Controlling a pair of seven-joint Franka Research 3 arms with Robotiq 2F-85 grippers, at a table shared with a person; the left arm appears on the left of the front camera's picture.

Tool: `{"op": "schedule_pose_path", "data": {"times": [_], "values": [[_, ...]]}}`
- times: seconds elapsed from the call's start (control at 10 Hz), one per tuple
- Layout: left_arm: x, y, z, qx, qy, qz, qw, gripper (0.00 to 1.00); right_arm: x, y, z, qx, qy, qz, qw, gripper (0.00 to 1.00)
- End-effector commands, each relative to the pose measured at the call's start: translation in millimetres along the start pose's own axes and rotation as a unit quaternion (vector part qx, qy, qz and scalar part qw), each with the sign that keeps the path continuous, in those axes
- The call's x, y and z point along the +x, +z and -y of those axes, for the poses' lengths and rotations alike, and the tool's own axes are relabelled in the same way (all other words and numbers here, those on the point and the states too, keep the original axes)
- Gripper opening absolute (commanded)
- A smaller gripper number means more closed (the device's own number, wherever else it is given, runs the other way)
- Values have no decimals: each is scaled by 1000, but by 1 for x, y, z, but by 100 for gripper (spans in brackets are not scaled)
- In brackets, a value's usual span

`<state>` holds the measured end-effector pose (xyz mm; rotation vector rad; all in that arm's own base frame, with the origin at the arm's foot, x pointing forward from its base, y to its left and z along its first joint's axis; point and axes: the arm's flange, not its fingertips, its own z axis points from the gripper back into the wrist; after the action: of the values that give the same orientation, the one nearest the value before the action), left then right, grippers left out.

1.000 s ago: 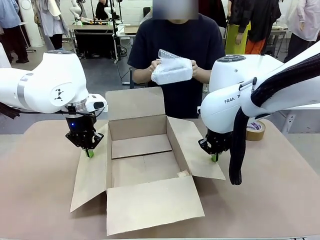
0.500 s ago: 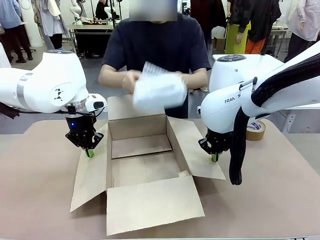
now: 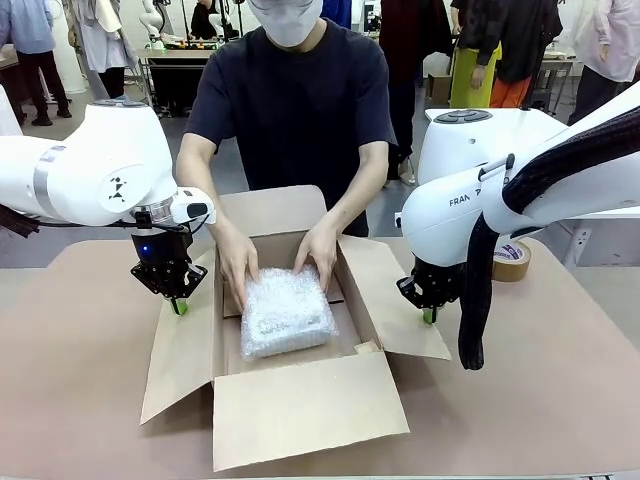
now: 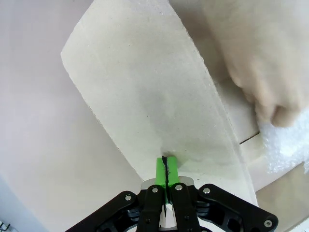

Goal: Wrap the clocks to prevent damage.
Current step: Once the human has placed the objects inside and stepped back, release both hands from the side flaps of the Package Box.

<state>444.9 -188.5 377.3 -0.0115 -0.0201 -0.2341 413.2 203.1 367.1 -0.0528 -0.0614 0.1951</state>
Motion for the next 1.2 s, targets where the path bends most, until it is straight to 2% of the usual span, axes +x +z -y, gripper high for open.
{"op": "schedule_pose_path", "data": {"times": [0.0,1.1], "values": [[-1,2,-1,1,0,1,1000,0,-2,-1,0,5,-10,-5,1000,1],[-1,2,-1,1,0,1,1000,0,-2,-1,0,5,-10,-5,1000,1]]}}
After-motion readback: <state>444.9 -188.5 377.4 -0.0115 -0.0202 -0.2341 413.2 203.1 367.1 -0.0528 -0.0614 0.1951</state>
